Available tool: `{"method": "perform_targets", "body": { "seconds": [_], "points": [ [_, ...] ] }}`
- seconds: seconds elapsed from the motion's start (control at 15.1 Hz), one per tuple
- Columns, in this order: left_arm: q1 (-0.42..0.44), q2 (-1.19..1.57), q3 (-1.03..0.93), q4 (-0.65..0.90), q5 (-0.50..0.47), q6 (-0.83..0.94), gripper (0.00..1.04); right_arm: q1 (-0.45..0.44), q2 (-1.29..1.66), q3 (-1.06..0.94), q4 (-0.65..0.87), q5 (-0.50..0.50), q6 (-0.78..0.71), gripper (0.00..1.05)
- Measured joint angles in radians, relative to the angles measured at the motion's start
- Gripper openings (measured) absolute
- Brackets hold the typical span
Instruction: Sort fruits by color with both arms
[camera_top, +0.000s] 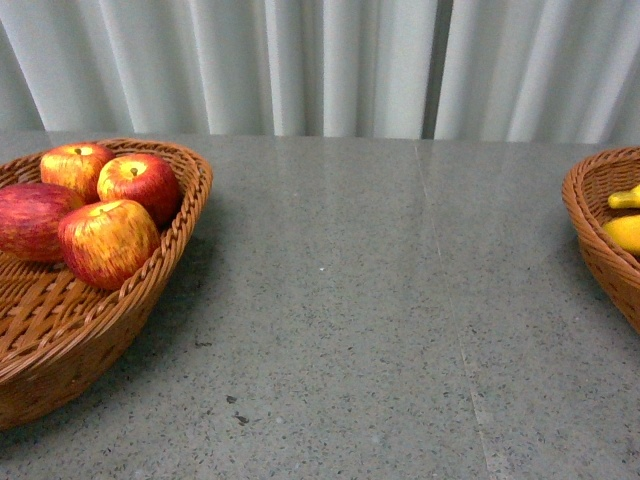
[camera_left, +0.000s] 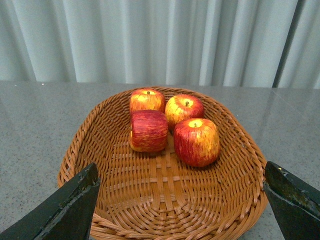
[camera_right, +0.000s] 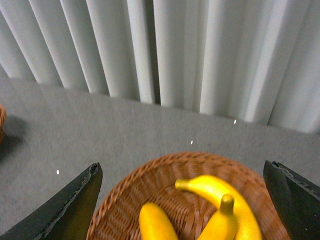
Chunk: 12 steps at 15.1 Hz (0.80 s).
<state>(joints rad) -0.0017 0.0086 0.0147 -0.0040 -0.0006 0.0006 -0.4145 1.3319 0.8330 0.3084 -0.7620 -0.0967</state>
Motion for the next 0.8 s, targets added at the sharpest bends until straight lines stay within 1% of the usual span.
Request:
{"method": "perform_targets", "body": {
  "seconds": [0.07, 0.2, 0.27, 0.33, 0.4, 0.46, 0.6, 0.66, 0.73, 0.8],
  "points": [
    [0.0, 0.0, 0.0, 0.0, 0.0, 0.0, 0.98, -0.02, -0.058, -0.012, 0.056, -0.01, 0.071, 0.98],
    [0.0, 0.0, 0.0, 0.0, 0.0, 0.0, 0.98, -0.058, -0.194, -0.109, 0.127, -0.059, 0.187, 0.98],
    [0.0, 0.0, 0.0, 0.0, 0.0, 0.0, 0.98, -0.047, -0.274, -0.167, 0.079, 0.037, 0.191, 0.92],
    [0.0, 0.0, 0.0, 0.0, 0.0, 0.0, 0.98, -0.021, -0.377, -0.257, 0.046, 0.186, 0.16, 0.81],
    [0.0, 0.0, 0.0, 0.0, 0.0, 0.0, 0.98, 0.007, -0.548, -0.402, -0.006, 0.323, 0.128, 0.65],
    [0.0, 0.0, 0.0, 0.0, 0.0, 0.0, 0.98, 0.031, -0.691, -0.5, -0.057, 0.38, 0.121, 0.52],
    [0.0, 0.0, 0.0, 0.0, 0.0, 0.0, 0.98, 0.119, -0.936, -0.634, -0.179, 0.46, 0.111, 0.29],
    [0.0, 0.0, 0.0, 0.0, 0.0, 0.0, 0.98, 0.176, -1.05, -0.692, -0.204, 0.513, 0.106, 0.15],
    [0.0, 0.0, 0.0, 0.0, 0.0, 0.0, 0.98, 0.206, -1.084, -0.698, -0.202, 0.546, 0.104, 0.04],
    [0.0, 0.0, 0.0, 0.0, 0.0, 0.0, 0.98, 0.232, -1.102, -0.702, -0.201, 0.574, 0.101, 0.02]
  ]
}}
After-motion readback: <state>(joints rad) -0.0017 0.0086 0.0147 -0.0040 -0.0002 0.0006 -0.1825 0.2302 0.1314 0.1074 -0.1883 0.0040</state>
